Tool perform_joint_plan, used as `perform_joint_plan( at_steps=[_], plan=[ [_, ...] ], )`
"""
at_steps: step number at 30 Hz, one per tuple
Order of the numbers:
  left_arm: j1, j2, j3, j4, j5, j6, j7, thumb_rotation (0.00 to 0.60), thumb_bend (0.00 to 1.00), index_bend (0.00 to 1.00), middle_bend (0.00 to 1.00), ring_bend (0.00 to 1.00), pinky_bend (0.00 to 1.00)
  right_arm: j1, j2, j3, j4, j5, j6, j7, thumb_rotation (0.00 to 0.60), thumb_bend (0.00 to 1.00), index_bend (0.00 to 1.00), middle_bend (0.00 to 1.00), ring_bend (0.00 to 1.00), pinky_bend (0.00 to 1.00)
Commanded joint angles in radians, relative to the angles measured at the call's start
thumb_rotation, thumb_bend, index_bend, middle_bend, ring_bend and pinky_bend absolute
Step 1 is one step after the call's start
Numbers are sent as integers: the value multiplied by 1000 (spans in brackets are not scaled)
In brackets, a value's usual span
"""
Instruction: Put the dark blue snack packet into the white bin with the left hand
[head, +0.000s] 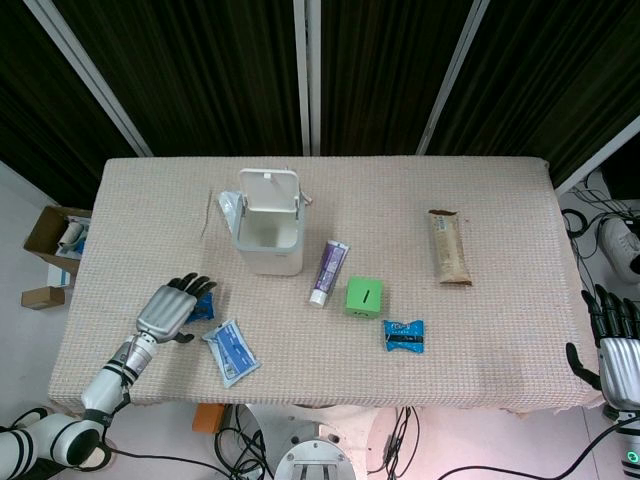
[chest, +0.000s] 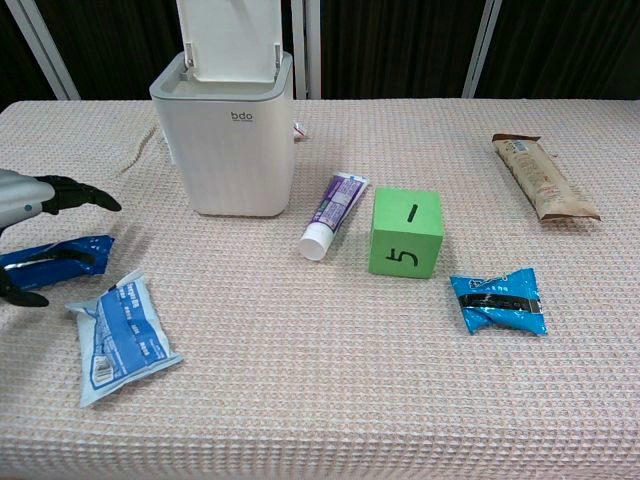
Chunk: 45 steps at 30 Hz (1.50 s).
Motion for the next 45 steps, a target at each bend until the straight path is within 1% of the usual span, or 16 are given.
perform_joint_plan(
  at_steps=[1, 7, 12, 16, 21, 24, 26, 32, 35, 40, 45],
  plan=[
    [-1, 0, 2, 1, 0, 2, -3, 600, 72, 134, 121, 82, 239, 0, 0, 0, 1, 1, 0, 1, 600, 343, 0, 0, 0, 0],
    [-4, -3, 7, 6, -14, 0, 5, 600, 84, 134, 121, 82, 239, 1, 0, -1, 5, 1, -4, 5, 600, 343, 0, 0, 0, 0],
    [-12, -9, 4, 12, -69, -19, 48, 600, 105, 137, 130, 82, 242, 1, 2, 0, 4, -2, -1, 7, 600, 343, 0, 0, 0, 0],
    [-23, -22, -4, 23, -133, -32, 99, 600, 131, 172, 142, 97, 261, 1, 4, 1, 1, -2, 0, 5, 600, 343, 0, 0, 0, 0],
    [-29, -39, -9, 34, -203, -35, 149, 600, 202, 283, 256, 197, 370, 1, 6, 2, -2, -1, -1, 3, 600, 343, 0, 0, 0, 0],
    [-33, -41, -12, 27, -255, -34, 182, 600, 214, 346, 349, 275, 458, 1, 7, 2, -4, -2, -1, 1, 600, 344, 0, 0, 0, 0],
    [-34, -40, -15, 16, -273, -26, 192, 600, 232, 403, 423, 344, 532, 2, 6, 2, -4, -2, -1, 0, 600, 343, 0, 0, 0, 0],
    [-26, -44, -13, 7, -238, 35, 190, 600, 343, 594, 607, 507, 661, 2, 3, 1, 0, 0, -4, 1, 600, 344, 0, 0, 0, 0],
    [-23, -43, -12, 6, -220, 50, 177, 600, 400, 657, 665, 562, 698, 1, 1, 1, 3, 1, -4, 3, 600, 344, 0, 0, 0, 0],
    [-18, -20, -23, -16, -177, 77, 118, 600, 437, 684, 686, 581, 711, -1, 1, 2, 7, 2, 0, 9, 600, 344, 0, 0, 0, 0],
    [-10, 58, -68, -72, -133, 149, 65, 600, 443, 687, 686, 581, 710, -2, 1, 2, 11, 3, 0, 16, 600, 344, 0, 0, 0, 0]
  ],
)
